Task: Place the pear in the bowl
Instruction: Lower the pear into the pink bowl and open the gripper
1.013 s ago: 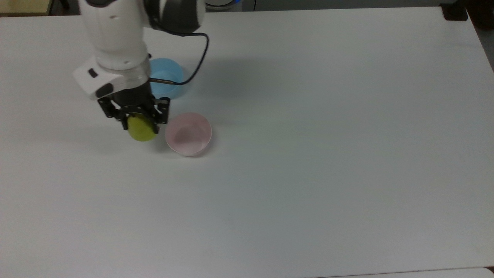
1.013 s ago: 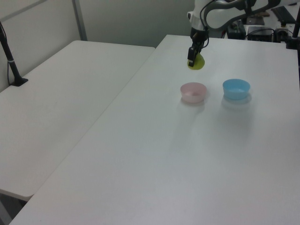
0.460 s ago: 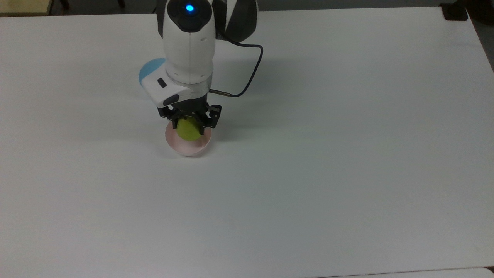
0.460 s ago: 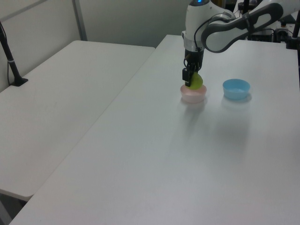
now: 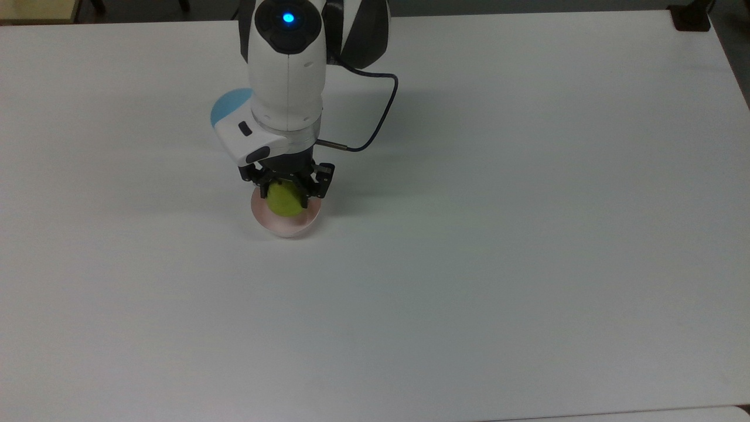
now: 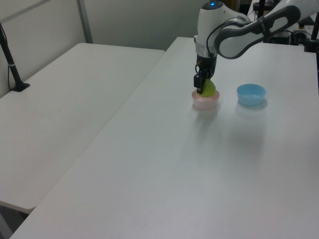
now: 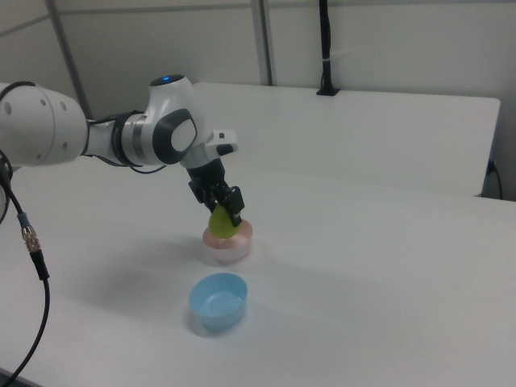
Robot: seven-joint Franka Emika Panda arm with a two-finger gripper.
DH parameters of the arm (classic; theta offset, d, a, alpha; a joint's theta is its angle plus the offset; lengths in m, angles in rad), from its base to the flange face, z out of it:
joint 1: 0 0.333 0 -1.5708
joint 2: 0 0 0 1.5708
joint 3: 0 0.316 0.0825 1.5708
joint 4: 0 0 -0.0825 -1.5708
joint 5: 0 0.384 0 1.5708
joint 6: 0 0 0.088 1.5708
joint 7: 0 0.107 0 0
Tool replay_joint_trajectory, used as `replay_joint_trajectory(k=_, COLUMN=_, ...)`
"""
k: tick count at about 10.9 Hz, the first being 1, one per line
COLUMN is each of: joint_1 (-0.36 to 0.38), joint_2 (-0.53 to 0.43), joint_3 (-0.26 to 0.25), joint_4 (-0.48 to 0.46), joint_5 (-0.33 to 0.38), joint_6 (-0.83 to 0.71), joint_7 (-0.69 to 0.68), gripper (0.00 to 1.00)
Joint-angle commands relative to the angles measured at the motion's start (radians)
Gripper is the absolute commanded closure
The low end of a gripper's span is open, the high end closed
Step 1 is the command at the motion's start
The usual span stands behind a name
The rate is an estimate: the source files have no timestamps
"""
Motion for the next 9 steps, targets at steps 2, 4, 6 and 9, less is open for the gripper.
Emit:
replay_joint_trajectory(k=2, joint_1=-0.005, joint_2=0.023, joint_3=-0.006, joint_4=-0.024, joint_5=-0.023, joint_6=0.061, joint_7=0.014, gripper=0.56)
replay_joint_trajectory(k=4, joint_1=0.001, joint_2=0.038, joint_3=-0.008, joint_4=-0.024, joint_5=-0.023, joint_6=0.061, joint_7=0.020, gripper=0.38)
replay_joint_trajectory(k=6, joint_1=0.003, joint_2=0.038, joint_3=-0.006, joint_4=-0.024, joint_5=-0.026, joint_6=0.055, joint_7=0.023, gripper=0.02)
replay_joint_trajectory(k=9, joint_1=0.006, joint_2=0.009, joint_3=-0.008, joint_4=-0.021, joint_5=-0.026, joint_6=0.011, joint_7=0.023, gripper=0.00)
